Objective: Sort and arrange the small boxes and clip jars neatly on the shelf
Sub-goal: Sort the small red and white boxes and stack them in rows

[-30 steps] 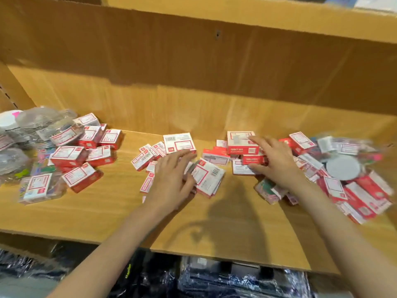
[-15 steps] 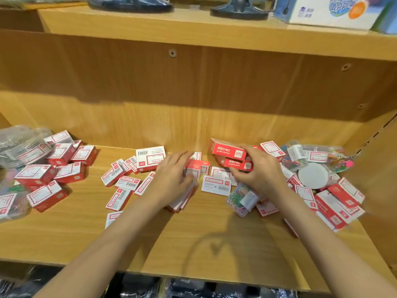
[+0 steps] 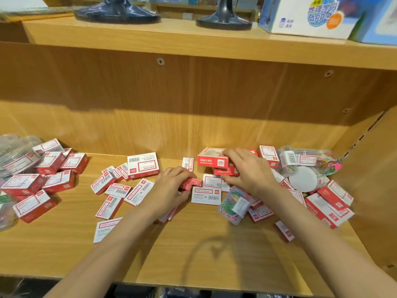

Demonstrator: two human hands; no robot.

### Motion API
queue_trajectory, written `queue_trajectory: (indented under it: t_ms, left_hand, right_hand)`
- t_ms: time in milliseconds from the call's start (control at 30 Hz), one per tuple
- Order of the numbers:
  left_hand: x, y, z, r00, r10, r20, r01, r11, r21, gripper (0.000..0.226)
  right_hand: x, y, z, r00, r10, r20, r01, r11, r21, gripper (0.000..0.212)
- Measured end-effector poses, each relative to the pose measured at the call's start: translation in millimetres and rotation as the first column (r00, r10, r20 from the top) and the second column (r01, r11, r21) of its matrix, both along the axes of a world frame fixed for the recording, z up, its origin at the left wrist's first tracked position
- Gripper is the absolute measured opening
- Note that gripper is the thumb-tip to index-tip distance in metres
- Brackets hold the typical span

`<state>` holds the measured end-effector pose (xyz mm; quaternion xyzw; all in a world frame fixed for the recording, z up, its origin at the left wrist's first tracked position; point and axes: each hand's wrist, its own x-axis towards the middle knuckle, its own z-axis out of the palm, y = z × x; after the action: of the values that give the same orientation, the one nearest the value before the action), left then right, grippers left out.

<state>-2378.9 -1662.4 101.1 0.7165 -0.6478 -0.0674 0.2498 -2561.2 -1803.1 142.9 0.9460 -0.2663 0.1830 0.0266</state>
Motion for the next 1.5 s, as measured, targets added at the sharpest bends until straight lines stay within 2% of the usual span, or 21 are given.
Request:
queue_trajectory:
  t_ms: [100, 200, 300, 367, 467, 600, 667, 800, 900, 1000, 1067, 1200, 1267, 1367, 1433, 1500]
  left_hand:
    - [4.2, 5.1, -6.8, 0.999, -0.005, -0.036, 0.004, 0.999, -0.032, 0.05]
    - [4.2, 8.3, -9.2, 0.999, -0.021, -0.025, 0.019, 0.998, -0.06, 0.053]
    - [-1.8, 10.5, -2.4, 0.997, -0.013, -0.072, 0.0, 0.983, -0.181, 0.05]
    - [-11.5, 10.0, 4.4, 0.994, -0.024, -0.104, -0.003, 0.968, -0.25, 0.042]
    - [-36.0, 5.8, 6.1, 0.987, -0.151, -0.062, 0.134, 0.965, -0.226, 0.04]
    - [-64.7, -8.2, -4.0, 0.943, -0.332, 0.01, 0.332, 0.943, -0.04, 0.055]
    - [-70.0, -14.8, -7.0, 0.926, -0.377, 0.025, 0.375, 0.925, 0.063, 0.058]
    - [-68.8, -19.5, -4.6, 0.905, -0.425, 0.002, 0.42, 0.897, 0.138, 0.069]
    - [-67.5, -23.5, -1.1, 0.9, -0.436, -0.012, 0.431, 0.887, 0.164, 0.072]
    - [-69.1, -25.7, -1.0, 0.916, -0.402, -0.001, 0.396, 0.904, 0.159, 0.074]
    - [-71.2, -24.5, -0.7, 0.926, -0.378, 0.011, 0.372, 0.914, 0.16, 0.075]
    - [-72.4, -22.7, 0.4, 0.935, -0.353, 0.044, 0.343, 0.927, 0.151, 0.074]
    - [-72.1, -20.1, 0.0, 0.942, -0.332, 0.046, 0.323, 0.936, 0.137, 0.074]
    - [-72.7, -13.9, -2.7, 0.954, -0.291, -0.076, 0.296, 0.953, 0.065, 0.068]
    - [-73.1, -10.8, -2.3, 0.955, -0.262, -0.141, 0.261, 0.965, -0.026, 0.06]
    - [-72.6, -9.9, 1.9, 0.963, -0.209, -0.17, 0.191, 0.975, -0.117, 0.059]
  right_hand:
    - [1.2, 1.3, -4.7, 0.994, -0.01, -0.112, 0.021, 0.995, 0.097, 0.059]
    - [-8.8, 1.7, 3.8, 1.0, 0.008, 0.008, -0.01, 0.955, 0.296, 0.058]
    - [-37.2, 4.3, 16.2, 0.986, -0.058, 0.157, 0.002, 0.942, 0.335, 0.037]
    - [-62.4, 7.7, 14.6, 0.981, -0.098, 0.168, 0.032, 0.934, 0.356, 0.025]
    - [-96.9, 5.2, -0.5, 0.975, -0.185, 0.124, 0.141, 0.944, 0.298, 0.017]
    - [-117.3, 7.2, -8.2, 0.936, -0.262, 0.233, 0.23, 0.961, 0.154, 0.032]
    - [-122.7, 6.8, -11.5, 0.899, -0.359, 0.25, 0.33, 0.932, 0.151, 0.045]
    - [-132.0, -4.9, -16.3, 0.842, -0.534, 0.078, 0.498, 0.825, 0.267, 0.078]
    - [-125.6, -14.1, -14.1, 0.829, -0.559, 0.004, 0.542, 0.805, 0.24, 0.081]
    - [-113.8, -16.3, -10.1, 0.798, -0.599, 0.069, 0.587, 0.798, 0.135, 0.078]
    - [-103.2, -18.4, -6.7, 0.816, -0.571, 0.092, 0.571, 0.821, 0.029, 0.079]
    - [-78.9, -30.6, 6.4, 0.903, -0.418, -0.096, 0.423, 0.905, 0.044, 0.082]
    - [-67.4, -37.6, 12.8, 0.909, -0.381, -0.17, 0.397, 0.916, 0.065, 0.075]
    - [-51.4, -43.8, 17.8, 0.876, -0.383, -0.291, 0.402, 0.916, 0.005, 0.072]
    - [-46.4, -46.8, 16.9, 0.887, -0.383, -0.257, 0.392, 0.92, -0.017, 0.065]
    - [-48.4, -48.0, 11.2, 0.925, -0.355, -0.136, 0.357, 0.934, -0.011, 0.056]
